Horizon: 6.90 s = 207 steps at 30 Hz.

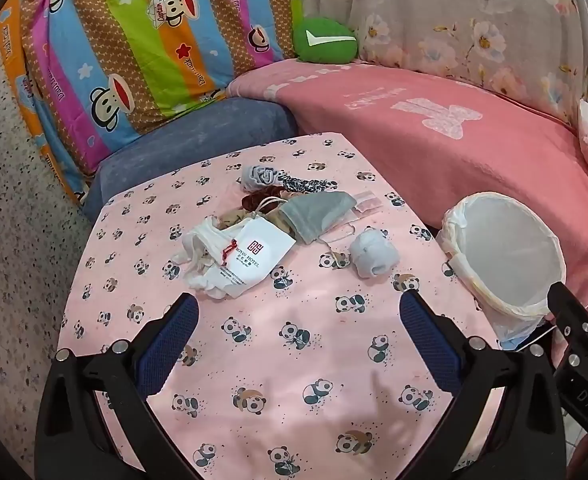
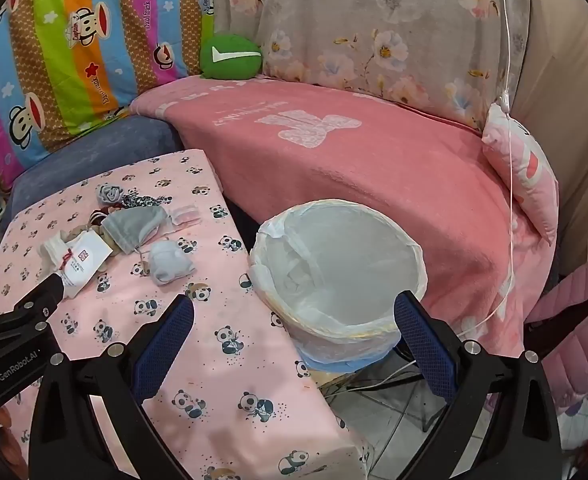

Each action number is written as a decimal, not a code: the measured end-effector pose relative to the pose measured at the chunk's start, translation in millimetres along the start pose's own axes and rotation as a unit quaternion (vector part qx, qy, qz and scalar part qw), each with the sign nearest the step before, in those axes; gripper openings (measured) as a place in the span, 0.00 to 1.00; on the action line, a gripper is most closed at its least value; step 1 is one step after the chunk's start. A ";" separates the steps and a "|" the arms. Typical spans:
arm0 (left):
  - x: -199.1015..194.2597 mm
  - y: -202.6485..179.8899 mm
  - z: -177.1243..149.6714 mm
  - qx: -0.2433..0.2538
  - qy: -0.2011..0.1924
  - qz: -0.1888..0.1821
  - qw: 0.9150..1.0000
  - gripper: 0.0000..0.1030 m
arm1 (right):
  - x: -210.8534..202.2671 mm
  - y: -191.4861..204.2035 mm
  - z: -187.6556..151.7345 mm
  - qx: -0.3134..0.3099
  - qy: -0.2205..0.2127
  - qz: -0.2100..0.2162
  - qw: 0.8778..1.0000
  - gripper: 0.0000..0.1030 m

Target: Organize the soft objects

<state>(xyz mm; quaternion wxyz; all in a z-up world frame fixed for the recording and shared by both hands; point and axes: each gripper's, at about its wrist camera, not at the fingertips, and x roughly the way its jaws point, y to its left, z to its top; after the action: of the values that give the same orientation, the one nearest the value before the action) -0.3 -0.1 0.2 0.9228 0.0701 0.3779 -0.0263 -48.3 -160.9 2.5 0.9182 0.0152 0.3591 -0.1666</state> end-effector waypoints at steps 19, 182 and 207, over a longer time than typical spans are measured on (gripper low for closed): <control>-2.6 -2.8 4.1 0.000 -0.002 -0.001 1.000 0.93 | 3.6 -1.8 0.7 0.000 0.004 -0.001 1.000 0.95; 167.6 153.1 24.4 -0.136 0.069 -0.049 0.987 0.62 | 173.0 149.9 19.2 -0.023 0.090 0.107 0.990 0.68; 61.4 79.9 54.3 -0.063 -0.019 -0.137 0.988 0.13 | 89.2 96.3 25.7 0.029 0.044 0.167 0.985 0.37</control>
<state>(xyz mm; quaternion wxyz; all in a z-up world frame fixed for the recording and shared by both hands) 89.2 71.0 4.2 0.9200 -0.0410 0.3675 -0.1297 60.3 -100.1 -46.6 0.9157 0.1084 0.3864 -0.0202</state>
